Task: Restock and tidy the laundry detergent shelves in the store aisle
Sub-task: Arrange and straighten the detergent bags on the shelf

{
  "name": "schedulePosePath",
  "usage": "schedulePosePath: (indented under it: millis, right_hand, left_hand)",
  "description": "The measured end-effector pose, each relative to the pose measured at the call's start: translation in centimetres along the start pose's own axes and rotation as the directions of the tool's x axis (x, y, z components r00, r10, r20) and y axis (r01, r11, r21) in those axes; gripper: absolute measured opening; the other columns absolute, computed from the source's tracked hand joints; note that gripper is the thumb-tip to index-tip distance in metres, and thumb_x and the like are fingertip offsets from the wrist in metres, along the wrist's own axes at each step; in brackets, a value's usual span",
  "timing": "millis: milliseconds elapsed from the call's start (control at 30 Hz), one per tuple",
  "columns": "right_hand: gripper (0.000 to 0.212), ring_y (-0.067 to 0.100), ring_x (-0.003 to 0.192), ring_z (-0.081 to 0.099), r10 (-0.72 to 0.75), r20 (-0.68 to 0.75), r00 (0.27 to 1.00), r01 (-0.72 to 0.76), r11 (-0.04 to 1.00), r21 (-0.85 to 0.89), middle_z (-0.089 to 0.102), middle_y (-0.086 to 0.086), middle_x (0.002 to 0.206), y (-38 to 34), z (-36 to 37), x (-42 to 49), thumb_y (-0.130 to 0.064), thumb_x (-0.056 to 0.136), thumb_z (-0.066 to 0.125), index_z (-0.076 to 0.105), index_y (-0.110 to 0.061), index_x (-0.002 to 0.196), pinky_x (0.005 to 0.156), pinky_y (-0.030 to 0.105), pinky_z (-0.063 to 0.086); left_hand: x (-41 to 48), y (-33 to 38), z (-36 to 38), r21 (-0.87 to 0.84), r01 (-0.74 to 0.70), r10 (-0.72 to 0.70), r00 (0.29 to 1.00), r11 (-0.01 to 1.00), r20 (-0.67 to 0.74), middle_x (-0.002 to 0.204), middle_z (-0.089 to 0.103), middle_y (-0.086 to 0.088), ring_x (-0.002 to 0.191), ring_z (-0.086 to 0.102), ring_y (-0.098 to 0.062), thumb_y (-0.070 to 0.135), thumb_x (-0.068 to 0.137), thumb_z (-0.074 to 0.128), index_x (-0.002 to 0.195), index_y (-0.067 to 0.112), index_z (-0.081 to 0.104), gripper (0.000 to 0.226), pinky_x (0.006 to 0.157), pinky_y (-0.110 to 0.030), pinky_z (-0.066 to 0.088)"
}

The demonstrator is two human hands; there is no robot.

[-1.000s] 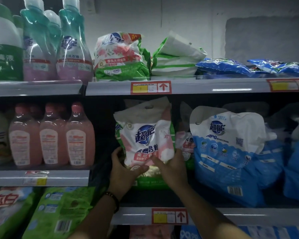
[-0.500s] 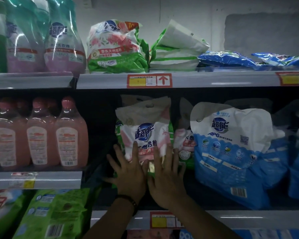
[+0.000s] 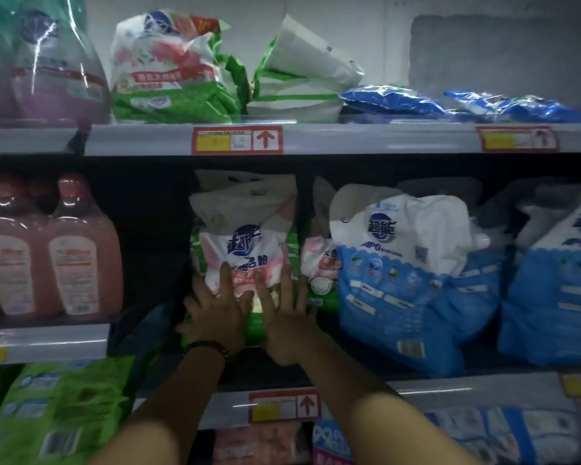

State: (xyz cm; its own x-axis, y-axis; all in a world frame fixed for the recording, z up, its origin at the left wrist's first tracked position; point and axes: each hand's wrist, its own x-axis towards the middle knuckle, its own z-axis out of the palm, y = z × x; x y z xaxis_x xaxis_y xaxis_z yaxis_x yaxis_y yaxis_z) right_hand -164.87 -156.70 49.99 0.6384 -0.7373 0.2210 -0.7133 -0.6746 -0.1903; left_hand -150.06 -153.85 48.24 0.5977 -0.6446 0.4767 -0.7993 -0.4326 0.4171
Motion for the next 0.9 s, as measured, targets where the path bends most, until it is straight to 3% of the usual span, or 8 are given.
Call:
schedulePosePath:
  millis: [133, 233, 300, 400, 533, 733, 800, 900]
  right_hand:
    - [0.12, 0.041, 0.154, -0.031, -0.027, 0.075, 0.997, 0.024, 0.999, 0.046, -0.046, 0.002, 0.164, 0.0, -2.2, -2.8, -0.004, 0.093, 0.066, -0.023, -0.052, 0.158, 0.125, 0.07, -0.004]
    - [0.094, 0.033, 0.161, 0.004, -0.059, -0.078, 0.995, 0.072, 0.981, 0.181, -0.002, 0.0, 0.176, 1.9, -2.1, -6.0, -0.003, 0.092, 0.063, 0.016, -0.041, 0.164, 0.129, 0.059, 0.019]
    - [0.064, 0.03, 0.144, 0.04, -0.039, -0.196, 0.98, 0.093, 0.957, 0.274, 0.037, 0.005, 0.158, 3.6, -2.7, -8.6, -0.007, 0.092, 0.06, 0.045, -0.026, 0.151, 0.116, 0.051, 0.042]
    - [0.027, 0.023, 0.11, 0.057, 0.025, -0.321, 0.947, 0.095, 0.931, 0.354, 0.058, 0.007, 0.118, 7.2, -4.6, -13.0, -0.004, 0.086, 0.059, 0.062, -0.015, 0.111, 0.088, 0.035, 0.049]
    - [0.023, 0.019, 0.097, 0.065, 0.168, -0.367, 0.915, -0.027, 0.932, 0.36, 0.069, -0.002, 0.104, 12.5, -7.3, -18.2, -0.013, 0.082, 0.054, 0.056, -0.031, 0.095, 0.078, 0.035, 0.052]
    - [0.019, 0.027, 0.089, 0.07, 0.385, -0.465, 0.797, -0.241, 0.909, 0.34, 0.073, 0.003, 0.094, 19.3, -10.4, -23.8, -0.029, 0.082, 0.056, 0.068, -0.023, 0.097, 0.072, 0.033, 0.053]
    - [0.019, 0.03, 0.093, 0.07, 0.486, -0.507, 0.712, -0.319, 0.867, 0.384, 0.074, 0.006, 0.097, 21.5, -11.6, -25.0, -0.03, 0.082, 0.061, 0.067, -0.023, 0.098, 0.076, 0.037, 0.056]
    - [0.032, 0.03, 0.103, 0.067, 0.619, -0.527, 0.582, -0.421, 0.784, 0.456, 0.069, 0.009, 0.112, 24.8, -13.6, -26.5, -0.028, 0.087, 0.072, 0.062, -0.018, 0.115, 0.087, 0.038, 0.055]
  left_hand:
    - [-0.5, 0.5, -2.2, 0.084, 0.059, -0.073, 0.981, 0.995, 0.177, 0.17, -0.026, -0.01, 0.155, 0.009, -0.052, 0.069, 0.101, 0.02, 0.149, 0.055, -0.035, 0.074, 0.108, -0.081, 0.029]
    - [-3.3, 3.0, -2.1, 0.096, 0.013, -0.017, 0.999, 0.995, 0.042, 0.169, -0.029, -0.017, 0.156, -0.013, -0.051, 0.06, 0.103, 0.028, 0.155, 0.048, -0.029, 0.079, 0.111, -0.084, 0.019]
    - [-6.6, 6.5, -2.1, 0.1, -0.247, 0.255, 0.964, 0.964, -0.077, 0.171, -0.003, -0.026, 0.156, 0.006, -0.051, 0.045, 0.098, 0.039, 0.166, 0.031, -0.003, 0.081, 0.112, -0.077, 0.024]
    - [-10.9, 12.5, -2.4, 0.027, -0.534, 0.521, 0.812, 0.845, -0.263, 0.15, 0.041, -0.025, 0.13, 0.044, -0.044, 0.028, 0.089, 0.057, 0.151, 0.016, 0.043, 0.064, 0.099, -0.057, 0.042]
    - [-13.9, 18.3, -2.5, -0.168, -0.698, 0.633, 0.708, 0.696, -0.314, 0.135, 0.049, -0.012, 0.119, 0.05, -0.034, 0.024, 0.084, 0.069, 0.131, 0.019, 0.056, 0.05, 0.089, -0.046, 0.043]
    - [-17.8, 25.2, -1.4, -0.324, -0.864, 0.827, 0.479, 0.385, -0.295, 0.123, 0.054, -0.006, 0.107, 0.057, -0.028, 0.022, 0.088, 0.05, 0.117, 0.019, 0.06, 0.031, 0.085, -0.041, 0.049]
    - [-19.1, 27.4, -0.6, -0.475, -0.782, 0.813, 0.545, 0.404, -0.204, 0.13, 0.049, -0.001, 0.112, 0.057, -0.025, 0.017, 0.089, 0.051, 0.125, 0.023, 0.053, 0.036, 0.088, -0.04, 0.052]
    - [-20.1, 30.9, 1.4, -0.703, -0.504, 0.701, 0.713, 0.502, -0.011, 0.143, 0.047, 0.001, 0.129, 0.05, -0.02, 0.018, 0.094, 0.063, 0.141, 0.021, 0.046, 0.05, 0.106, -0.035, 0.046]
